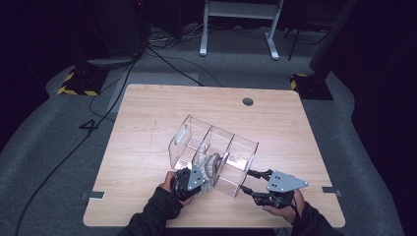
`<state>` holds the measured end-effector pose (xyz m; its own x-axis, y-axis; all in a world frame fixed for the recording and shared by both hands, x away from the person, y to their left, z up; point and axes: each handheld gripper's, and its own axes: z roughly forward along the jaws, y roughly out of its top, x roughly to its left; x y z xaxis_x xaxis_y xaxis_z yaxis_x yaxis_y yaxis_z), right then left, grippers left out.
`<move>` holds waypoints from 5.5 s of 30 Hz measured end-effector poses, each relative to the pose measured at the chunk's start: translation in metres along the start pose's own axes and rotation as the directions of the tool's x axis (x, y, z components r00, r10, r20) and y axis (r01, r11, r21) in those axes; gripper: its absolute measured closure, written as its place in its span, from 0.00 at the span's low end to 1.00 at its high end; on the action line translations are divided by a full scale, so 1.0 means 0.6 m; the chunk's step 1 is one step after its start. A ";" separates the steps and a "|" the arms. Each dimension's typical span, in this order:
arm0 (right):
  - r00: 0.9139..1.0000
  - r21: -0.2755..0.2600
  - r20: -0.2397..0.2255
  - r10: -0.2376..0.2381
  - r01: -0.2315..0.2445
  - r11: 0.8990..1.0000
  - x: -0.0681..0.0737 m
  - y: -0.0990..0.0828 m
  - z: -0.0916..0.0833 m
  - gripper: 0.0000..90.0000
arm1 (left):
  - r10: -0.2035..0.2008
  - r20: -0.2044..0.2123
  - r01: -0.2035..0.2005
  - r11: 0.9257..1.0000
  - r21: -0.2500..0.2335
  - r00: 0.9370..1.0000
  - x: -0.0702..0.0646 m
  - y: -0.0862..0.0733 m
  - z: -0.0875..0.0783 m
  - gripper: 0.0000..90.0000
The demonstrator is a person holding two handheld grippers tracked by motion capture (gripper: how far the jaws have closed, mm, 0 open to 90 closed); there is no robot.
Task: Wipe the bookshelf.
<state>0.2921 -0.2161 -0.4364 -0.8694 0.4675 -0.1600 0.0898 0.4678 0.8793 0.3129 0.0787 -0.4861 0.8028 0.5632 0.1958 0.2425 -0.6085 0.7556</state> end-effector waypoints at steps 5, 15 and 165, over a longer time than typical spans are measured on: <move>1.000 -0.001 -0.004 -0.006 0.006 1.000 -0.001 0.002 0.002 0.54 | -0.032 0.011 0.033 0.997 -0.063 0.999 0.001 0.015 -0.026 0.86; 1.000 0.002 -0.010 -0.028 0.028 1.000 0.008 0.007 0.009 0.56 | -0.053 -0.004 0.050 0.960 -0.276 0.999 0.003 0.084 -0.093 0.86; 0.985 0.061 0.129 0.112 -0.120 0.991 -0.043 -0.042 -0.004 0.42 | -0.003 0.060 0.007 0.997 -0.075 0.998 -0.016 0.018 -0.073 0.87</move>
<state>0.3108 -0.2417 -0.4534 -0.7842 0.6093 -0.1171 0.2234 0.4533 0.8629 0.2839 0.0913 -0.4522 0.8331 0.5306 0.1562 0.2067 -0.5605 0.8019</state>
